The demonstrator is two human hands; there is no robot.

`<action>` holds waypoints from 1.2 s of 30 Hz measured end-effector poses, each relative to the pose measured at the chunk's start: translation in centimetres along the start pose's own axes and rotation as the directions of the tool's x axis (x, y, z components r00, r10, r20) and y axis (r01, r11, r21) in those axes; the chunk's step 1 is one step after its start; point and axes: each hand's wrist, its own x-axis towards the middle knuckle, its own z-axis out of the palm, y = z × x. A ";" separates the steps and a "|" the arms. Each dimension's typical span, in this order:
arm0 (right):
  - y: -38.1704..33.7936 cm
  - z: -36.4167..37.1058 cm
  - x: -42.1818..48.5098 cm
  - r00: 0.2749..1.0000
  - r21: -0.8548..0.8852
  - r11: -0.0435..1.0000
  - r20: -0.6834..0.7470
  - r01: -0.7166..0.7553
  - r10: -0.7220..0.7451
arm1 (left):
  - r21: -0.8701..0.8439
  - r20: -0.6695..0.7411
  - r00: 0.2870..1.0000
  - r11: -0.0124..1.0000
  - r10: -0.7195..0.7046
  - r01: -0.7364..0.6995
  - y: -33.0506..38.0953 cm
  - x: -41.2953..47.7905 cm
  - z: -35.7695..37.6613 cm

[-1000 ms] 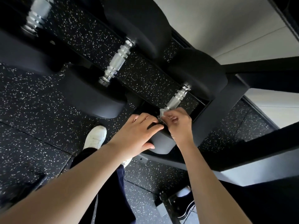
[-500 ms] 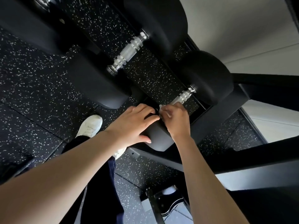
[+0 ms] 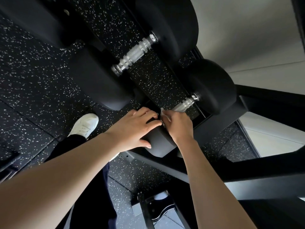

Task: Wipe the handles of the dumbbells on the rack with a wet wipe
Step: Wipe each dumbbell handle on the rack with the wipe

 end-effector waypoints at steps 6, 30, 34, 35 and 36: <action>-0.9 -0.4 1.9 0.997 -0.130 0.989 -0.021 -0.070 0.068 | 0.006 0.049 0.998 1.000 -0.028 0.028 -0.1 -0.1 -0.2; 3.1 -1.6 2.2 0.879 0.143 0.984 -0.447 -0.110 0.163 | 0.047 -0.006 1.000 0.999 0.027 -0.026 -0.1 0.0 0.0; 2.7 -0.9 1.2 0.878 0.245 0.966 -0.441 -0.083 0.187 | 0.068 0.019 1.000 0.998 0.015 -0.016 -0.1 0.0 0.1; 2.7 -0.6 0.9 0.885 0.263 0.961 -0.425 -0.082 0.191 | 0.075 0.028 1.000 0.997 0.010 -0.012 -0.1 0.1 0.0; 2.6 -0.5 0.7 0.891 0.291 0.954 -0.409 -0.077 0.196 | 0.081 0.035 0.999 0.997 0.007 -0.010 0.0 0.1 0.0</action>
